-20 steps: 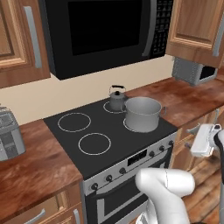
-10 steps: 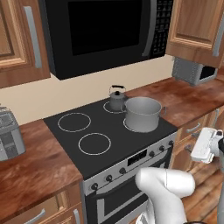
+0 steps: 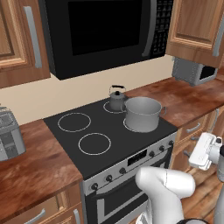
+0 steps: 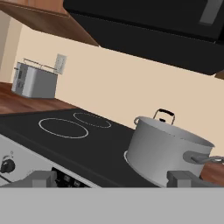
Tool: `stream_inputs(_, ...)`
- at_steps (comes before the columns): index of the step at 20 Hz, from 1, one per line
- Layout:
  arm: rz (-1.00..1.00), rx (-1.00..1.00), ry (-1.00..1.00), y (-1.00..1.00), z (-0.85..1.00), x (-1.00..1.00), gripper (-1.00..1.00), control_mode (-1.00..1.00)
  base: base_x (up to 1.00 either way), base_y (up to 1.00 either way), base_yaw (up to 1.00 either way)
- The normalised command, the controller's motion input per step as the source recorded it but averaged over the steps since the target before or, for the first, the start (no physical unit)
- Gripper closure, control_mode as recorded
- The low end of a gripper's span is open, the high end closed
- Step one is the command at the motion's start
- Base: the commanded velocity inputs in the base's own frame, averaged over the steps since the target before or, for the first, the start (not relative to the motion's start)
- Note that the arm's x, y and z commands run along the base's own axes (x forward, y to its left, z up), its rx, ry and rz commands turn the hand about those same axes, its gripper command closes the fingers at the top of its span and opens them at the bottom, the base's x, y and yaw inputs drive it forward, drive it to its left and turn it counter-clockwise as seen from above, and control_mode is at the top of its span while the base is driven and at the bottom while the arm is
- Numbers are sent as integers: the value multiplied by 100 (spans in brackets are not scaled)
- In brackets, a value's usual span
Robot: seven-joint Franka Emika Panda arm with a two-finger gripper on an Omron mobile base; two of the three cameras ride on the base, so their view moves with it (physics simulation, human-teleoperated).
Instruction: Pick the kettle from the cabinet and place it on a stove burner. Then pick the pot from the counter and place it on another stove burner. Finally, turn both burners on.
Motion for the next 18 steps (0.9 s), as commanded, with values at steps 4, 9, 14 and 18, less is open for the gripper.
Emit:
stream_inputs(4, 2, 5, -1, 0, -20, 0, -100, -100, 0, 0, 0)
stream_inputs(9, 0, 3, 0, 2, -12, 14, -100, -100, 0, 0, 0)
stream_inputs(14, 0, 2, 4, 3, -3, 27, -100, -100, 0, 0, 0)
stream_inputs(18, 0, 2, 6, 1, -7, 28, -100, -100, 0, 0, 0)
